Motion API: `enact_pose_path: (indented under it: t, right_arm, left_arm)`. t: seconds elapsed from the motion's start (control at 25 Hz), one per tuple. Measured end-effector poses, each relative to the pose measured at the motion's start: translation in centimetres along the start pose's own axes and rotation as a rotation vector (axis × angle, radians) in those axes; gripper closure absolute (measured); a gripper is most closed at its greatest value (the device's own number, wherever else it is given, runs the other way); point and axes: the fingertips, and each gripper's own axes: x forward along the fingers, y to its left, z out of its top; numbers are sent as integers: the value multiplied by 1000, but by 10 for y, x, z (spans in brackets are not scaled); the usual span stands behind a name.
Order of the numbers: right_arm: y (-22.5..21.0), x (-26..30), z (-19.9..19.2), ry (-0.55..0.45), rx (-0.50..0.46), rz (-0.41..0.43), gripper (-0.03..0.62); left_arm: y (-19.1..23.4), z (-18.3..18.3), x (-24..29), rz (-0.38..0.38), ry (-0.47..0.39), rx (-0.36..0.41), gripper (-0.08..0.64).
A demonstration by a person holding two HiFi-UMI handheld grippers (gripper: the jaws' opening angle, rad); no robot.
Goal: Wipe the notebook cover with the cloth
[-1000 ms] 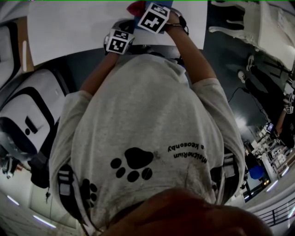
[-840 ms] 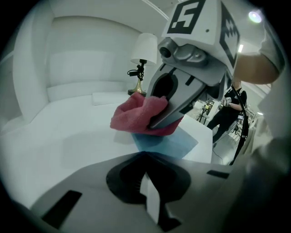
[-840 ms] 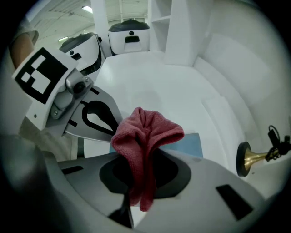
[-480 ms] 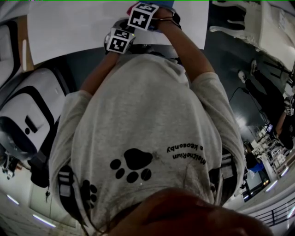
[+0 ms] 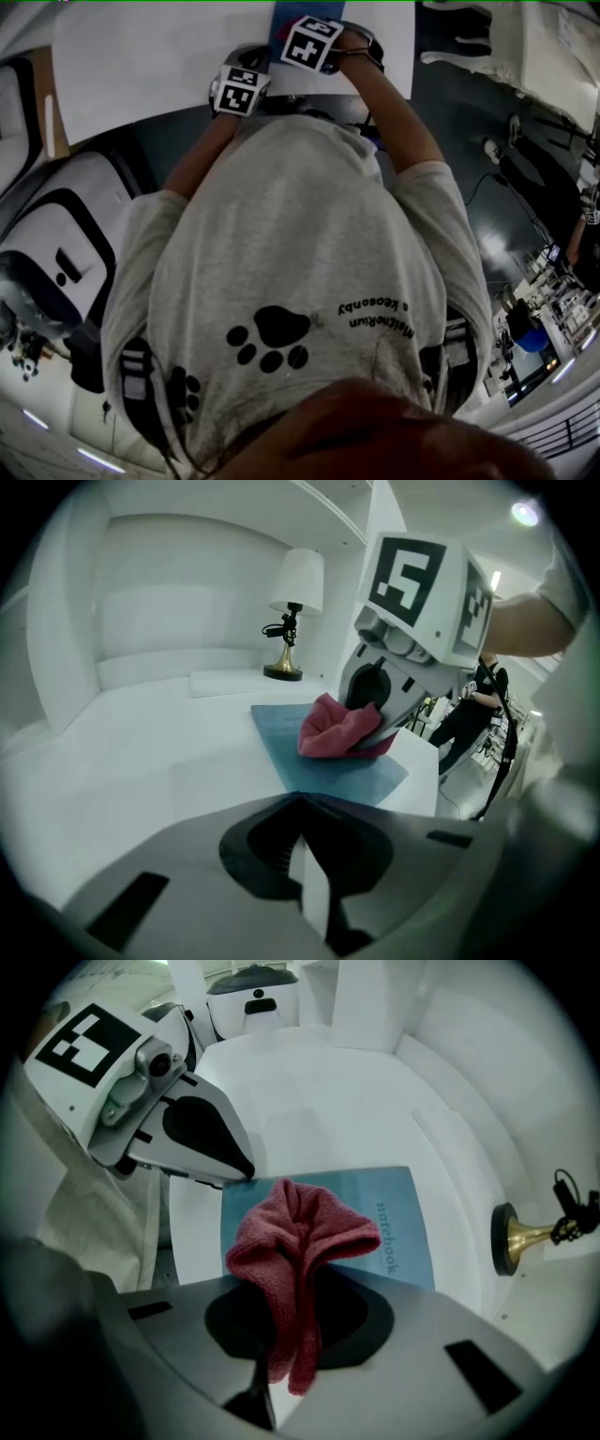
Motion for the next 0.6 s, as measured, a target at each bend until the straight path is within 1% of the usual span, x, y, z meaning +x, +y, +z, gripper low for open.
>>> enact_pose_path:
  t: [0.24, 0.4, 0.6]
  right_arm:
    - [-3, 0, -35, 29, 66, -16, 522]
    - [-2, -1, -51, 31, 105, -12, 522]
    - [-2, 6, -82, 60, 175, -16, 522]
  left_arm:
    - [2, -2, 1, 3, 2, 0, 548]
    - [2, -2, 1, 1, 3, -3, 549]
    - [3, -2, 2, -1, 5, -5, 548]
